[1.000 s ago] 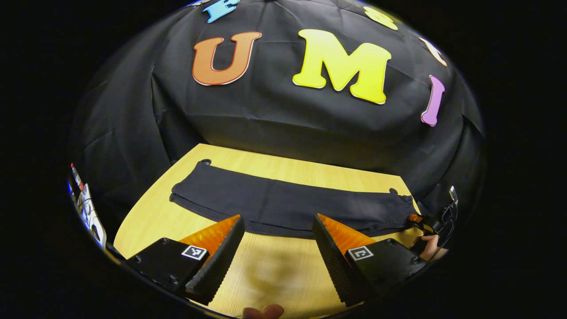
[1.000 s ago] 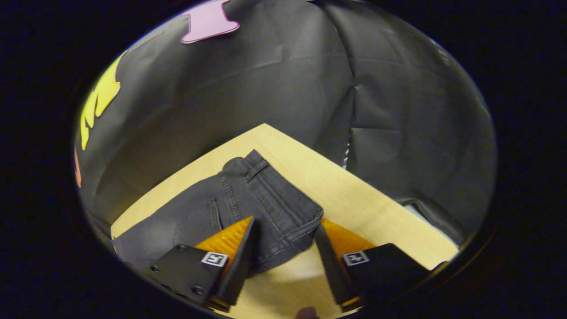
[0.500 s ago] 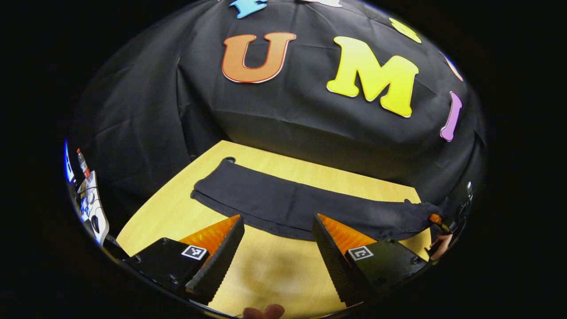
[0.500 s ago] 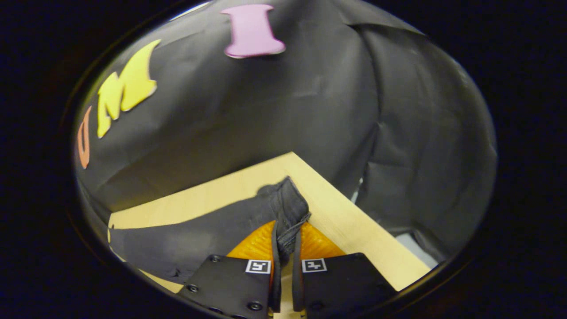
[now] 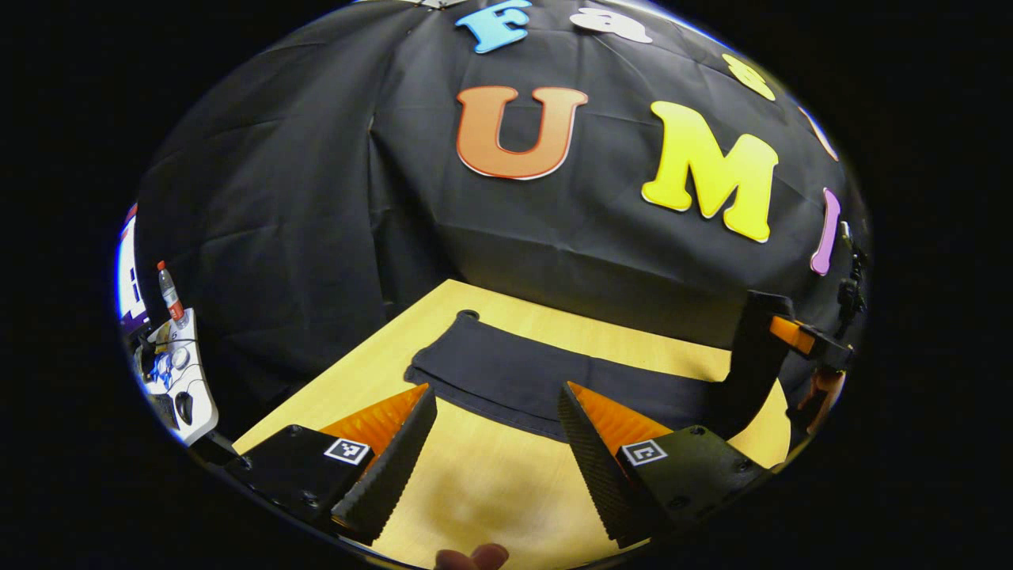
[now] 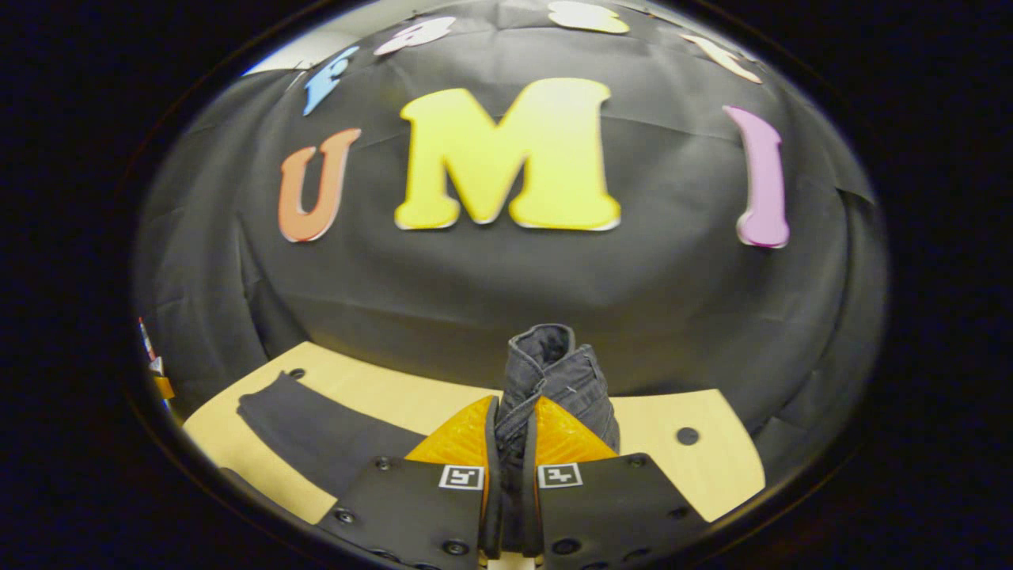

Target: Grasp the waist and the cuffs of the jeans and fold them to make the two legs overlap; first hold the waist and fold one-third of the jeans toward the cuffs, then hold the cuffs and fold the remaining one-third in the same direction to finish folding.

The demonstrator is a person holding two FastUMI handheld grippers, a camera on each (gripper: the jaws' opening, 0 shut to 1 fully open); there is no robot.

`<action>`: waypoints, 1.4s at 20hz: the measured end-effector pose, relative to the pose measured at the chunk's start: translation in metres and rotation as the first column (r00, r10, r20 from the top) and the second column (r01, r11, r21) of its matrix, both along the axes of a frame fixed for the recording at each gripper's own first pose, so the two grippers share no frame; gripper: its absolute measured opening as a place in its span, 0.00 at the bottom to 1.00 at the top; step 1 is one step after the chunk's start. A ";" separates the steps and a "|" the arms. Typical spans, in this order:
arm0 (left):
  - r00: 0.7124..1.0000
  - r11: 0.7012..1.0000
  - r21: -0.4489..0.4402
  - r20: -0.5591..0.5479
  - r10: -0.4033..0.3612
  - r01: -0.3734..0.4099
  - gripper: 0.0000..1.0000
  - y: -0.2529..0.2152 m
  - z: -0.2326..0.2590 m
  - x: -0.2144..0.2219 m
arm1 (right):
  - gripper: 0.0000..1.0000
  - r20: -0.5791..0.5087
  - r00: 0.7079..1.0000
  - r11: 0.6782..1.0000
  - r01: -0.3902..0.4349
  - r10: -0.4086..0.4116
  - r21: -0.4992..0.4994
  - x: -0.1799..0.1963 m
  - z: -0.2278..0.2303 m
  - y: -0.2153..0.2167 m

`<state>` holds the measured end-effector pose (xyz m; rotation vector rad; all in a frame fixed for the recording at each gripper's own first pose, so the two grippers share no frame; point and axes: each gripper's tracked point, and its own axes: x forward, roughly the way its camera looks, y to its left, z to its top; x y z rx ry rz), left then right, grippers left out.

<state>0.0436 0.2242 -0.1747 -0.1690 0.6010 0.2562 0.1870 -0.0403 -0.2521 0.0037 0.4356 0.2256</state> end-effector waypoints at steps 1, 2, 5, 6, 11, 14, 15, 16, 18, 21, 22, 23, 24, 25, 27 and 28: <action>1.000 1.000 -0.003 0.003 0.017 -0.017 0.99 0.011 0.000 -0.004 | 0.07 -0.018 0.999 0.999 -0.032 0.032 -0.003 -0.011 -0.010 0.015; 0.999 0.999 -0.009 0.008 0.034 -0.034 0.99 0.022 -0.001 -0.010 | 0.10 -0.032 0.997 0.998 -0.064 0.064 -0.023 -0.022 -0.023 0.027; 0.996 0.996 -0.001 -0.001 0.090 -0.090 0.99 0.055 -0.003 -0.024 | 0.10 -0.111 0.984 0.986 -0.147 0.138 -0.078 -0.011 -0.066 0.088; 0.994 0.994 -0.003 -0.002 0.105 -0.105 0.99 0.064 -0.004 -0.026 | 0.11 -0.138 0.978 0.982 -0.168 0.155 -0.091 -0.014 -0.084 0.101; 0.981 0.977 -0.090 -0.034 0.193 -0.196 0.99 0.099 -0.020 -0.040 | 0.11 -0.252 0.955 0.968 -0.198 0.155 -0.157 0.015 -0.128 0.121; 0.975 0.968 -0.119 -0.065 0.215 -0.221 0.99 0.107 -0.033 -0.040 | 0.13 -0.264 0.947 0.960 -0.228 0.180 -0.161 0.002 -0.136 0.123; 0.974 0.967 -0.127 -0.070 0.214 -0.221 0.99 0.110 -0.037 -0.037 | 0.24 -0.284 0.938 0.961 -0.243 0.198 -0.132 -0.007 -0.135 0.128; 0.974 0.966 -0.135 -0.080 0.210 -0.219 0.99 0.111 -0.041 -0.035 | 0.30 -0.294 0.930 0.962 -0.257 0.220 -0.093 -0.016 -0.131 0.135; 0.972 0.964 -0.143 -0.106 0.210 -0.224 0.99 0.114 -0.050 -0.029 | 0.57 -0.292 0.924 0.958 -0.277 0.246 -0.068 -0.029 -0.117 0.139; 0.962 0.949 -0.198 -0.174 0.210 -0.243 0.99 0.114 -0.075 -0.012 | 0.87 -0.279 0.916 0.948 -0.314 0.289 -0.047 -0.050 -0.085 0.123; 0.959 0.938 -0.239 -0.193 0.208 -0.252 0.99 0.109 -0.082 -0.002 | 0.86 -0.271 0.915 0.946 -0.320 0.297 -0.045 -0.057 -0.073 0.112; 0.954 0.919 -0.290 -0.211 0.211 -0.268 0.99 0.105 -0.091 0.008 | 0.85 -0.265 0.921 0.949 -0.311 0.286 -0.057 -0.063 -0.063 0.097; 0.948 0.893 -0.342 -0.229 0.222 -0.292 0.99 0.102 -0.099 0.018 | 0.88 -0.259 0.928 0.951 -0.297 0.268 -0.079 -0.067 -0.054 0.079; 0.938 0.858 -0.399 -0.255 0.236 -0.324 0.99 0.100 -0.111 0.029 | 0.88 -0.249 0.935 0.955 -0.282 0.253 -0.090 -0.072 -0.044 0.064; 0.912 0.795 -0.470 -0.325 0.249 -0.384 0.99 0.102 -0.133 0.044 | 0.88 -0.232 0.951 0.968 -0.232 0.205 -0.099 -0.081 -0.028 0.033; 0.897 0.750 -0.512 -0.364 0.252 -0.418 0.99 0.097 -0.142 0.050 | 0.88 -0.231 0.957 0.973 -0.206 0.178 -0.105 -0.086 -0.023 0.018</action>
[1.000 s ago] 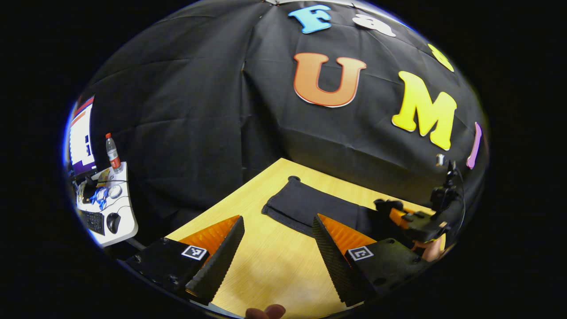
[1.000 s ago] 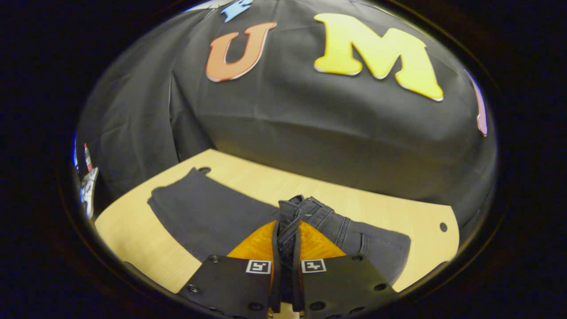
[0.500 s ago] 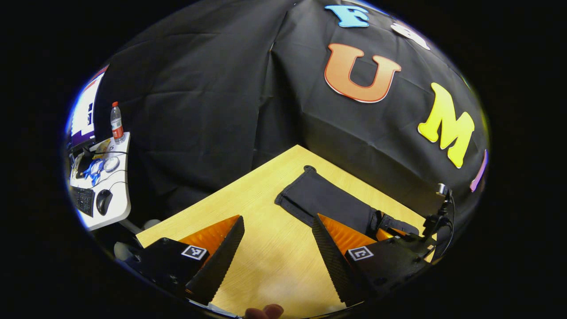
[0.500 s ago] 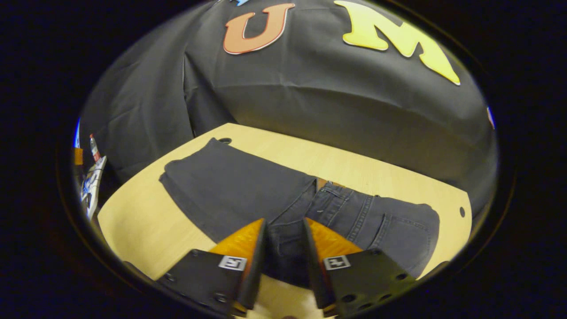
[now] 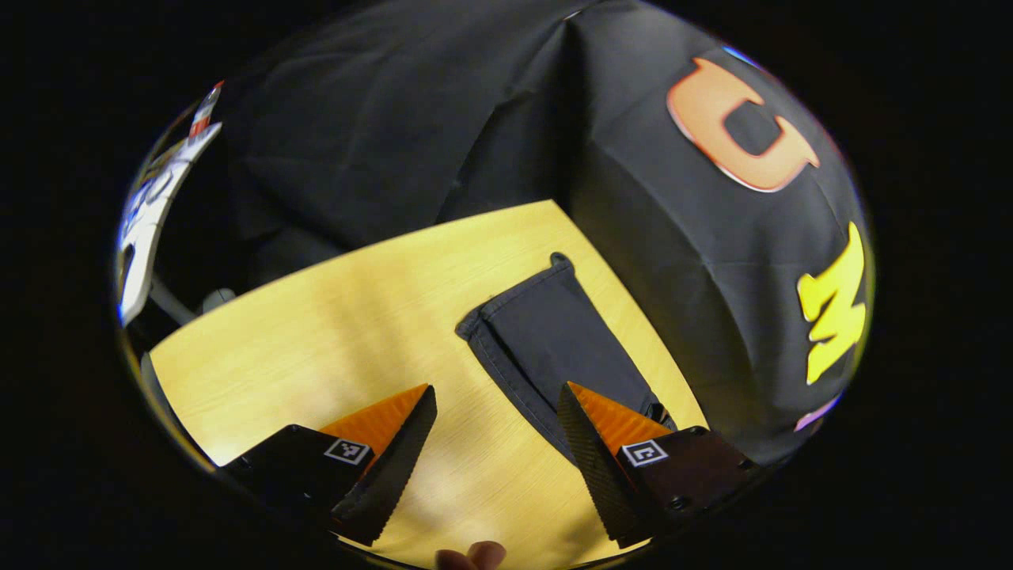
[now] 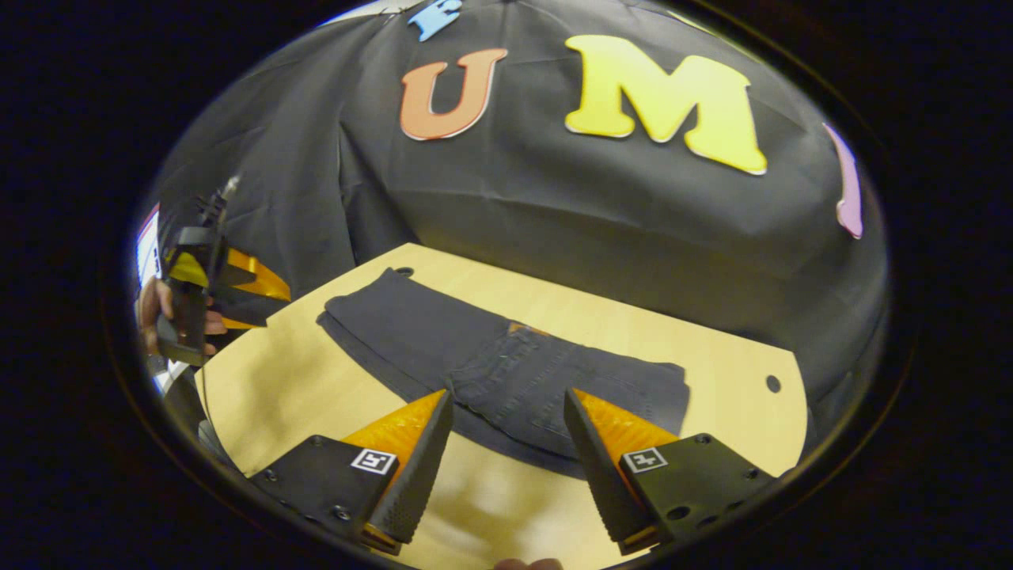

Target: Grasp the waist and the cuffs of the jeans and fold them to make the two legs overlap; first hold the waist and fold one-third of the jeans toward the cuffs, then hold the cuffs and fold the remaining one-third in the same direction to finish folding.

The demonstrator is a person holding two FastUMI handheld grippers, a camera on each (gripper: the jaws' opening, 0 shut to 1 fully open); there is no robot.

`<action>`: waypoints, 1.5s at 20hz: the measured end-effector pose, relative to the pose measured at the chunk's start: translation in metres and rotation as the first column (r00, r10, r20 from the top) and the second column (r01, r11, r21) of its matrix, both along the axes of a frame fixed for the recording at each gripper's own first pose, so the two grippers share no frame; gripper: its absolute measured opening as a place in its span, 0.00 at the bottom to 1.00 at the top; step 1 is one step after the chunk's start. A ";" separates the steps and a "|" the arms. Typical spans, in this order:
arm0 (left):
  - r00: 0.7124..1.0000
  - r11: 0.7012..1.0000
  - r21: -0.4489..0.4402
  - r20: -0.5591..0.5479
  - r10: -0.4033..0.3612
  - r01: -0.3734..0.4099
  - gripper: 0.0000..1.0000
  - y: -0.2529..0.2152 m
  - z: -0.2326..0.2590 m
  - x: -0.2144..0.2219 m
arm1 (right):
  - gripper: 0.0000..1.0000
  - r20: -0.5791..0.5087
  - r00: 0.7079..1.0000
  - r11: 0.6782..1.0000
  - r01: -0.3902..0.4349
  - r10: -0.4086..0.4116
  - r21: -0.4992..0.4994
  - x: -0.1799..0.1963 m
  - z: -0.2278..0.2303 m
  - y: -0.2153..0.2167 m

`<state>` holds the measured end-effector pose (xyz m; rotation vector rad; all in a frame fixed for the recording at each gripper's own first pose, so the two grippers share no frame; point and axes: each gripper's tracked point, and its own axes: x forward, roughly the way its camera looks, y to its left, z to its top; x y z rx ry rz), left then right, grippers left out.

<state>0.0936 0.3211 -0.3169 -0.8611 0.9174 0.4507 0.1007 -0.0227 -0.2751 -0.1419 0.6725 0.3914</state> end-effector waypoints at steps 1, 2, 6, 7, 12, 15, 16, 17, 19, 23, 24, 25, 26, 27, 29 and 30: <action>0.999 0.998 -0.058 -0.033 0.030 -0.032 0.99 -0.003 -0.009 0.008 | 0.88 -0.002 1.000 1.000 0.023 -0.023 -0.010 -0.005 0.003 -0.015; 0.996 0.993 -0.102 -0.069 0.053 -0.060 0.99 -0.004 -0.014 0.013 | 0.86 -0.006 0.999 0.999 0.047 -0.048 -0.026 -0.010 0.005 -0.032; 0.984 0.979 -0.169 -0.154 0.087 -0.113 0.99 0.000 -0.033 0.029 | 0.88 -0.040 0.988 0.988 0.148 -0.150 -0.040 -0.030 0.005 -0.082; 0.981 0.977 -0.173 -0.165 0.098 -0.127 0.99 0.001 -0.037 0.034 | 0.89 -0.048 0.984 0.985 0.169 -0.171 -0.042 -0.033 0.005 -0.092; 0.967 0.979 -0.141 -0.230 0.114 -0.149 0.99 0.010 -0.050 0.045 | 0.87 -0.067 0.971 0.973 0.225 -0.228 -0.056 -0.035 0.005 -0.123; 0.942 0.965 -0.171 -0.304 0.138 -0.197 0.99 0.006 -0.054 0.051 | 0.92 -0.054 0.967 0.968 0.246 -0.249 -0.055 -0.029 0.011 -0.137; 0.934 0.966 -0.158 -0.328 0.144 -0.204 0.99 0.009 -0.056 0.050 | 0.89 -0.056 0.964 0.965 0.255 -0.258 -0.052 -0.028 0.011 -0.141; 0.930 0.965 -0.156 -0.334 0.151 -0.213 0.99 0.010 -0.056 0.053 | 0.92 -0.062 0.961 0.963 0.266 -0.269 -0.049 -0.027 0.012 -0.146; 0.919 0.961 -0.152 -0.357 0.166 -0.232 1.00 0.012 -0.055 0.052 | 0.89 -0.077 0.953 0.956 0.291 -0.293 -0.043 -0.026 0.009 -0.155; 0.886 0.962 -0.139 -0.438 0.153 -0.235 1.00 0.011 -0.051 0.044 | 0.89 -0.123 0.937 0.945 0.326 -0.328 -0.038 -0.029 -0.003 -0.168; 0.878 0.966 -0.137 -0.459 0.134 -0.219 0.98 0.012 -0.051 0.039 | 0.92 -0.136 0.933 0.942 0.334 -0.334 -0.027 -0.030 -0.005 -0.169; 0.871 0.969 -0.136 -0.477 0.120 -0.208 0.96 0.013 -0.049 0.033 | 0.92 -0.149 0.928 0.939 0.343 -0.342 -0.016 -0.031 -0.008 -0.168; 0.863 0.969 -0.125 -0.490 0.125 -0.211 0.92 0.016 -0.049 0.028 | 0.92 -0.163 0.923 0.936 0.353 -0.349 -0.006 -0.033 -0.012 -0.168; 0.855 0.967 -0.114 -0.499 0.141 -0.226 0.86 0.018 -0.051 0.026 | 0.92 -0.175 0.918 0.932 0.361 -0.356 0.001 -0.034 -0.015 -0.168; 0.841 0.955 -0.103 -0.506 0.192 -0.280 0.47 0.022 -0.050 0.027 | 0.92 -0.197 0.909 0.926 0.376 -0.366 0.017 -0.037 -0.019 -0.169; 0.846 0.950 -0.107 -0.492 0.206 -0.293 0.34 0.024 -0.048 0.033 | 0.89 -0.204 0.907 0.924 0.381 -0.370 0.020 -0.039 -0.022 -0.170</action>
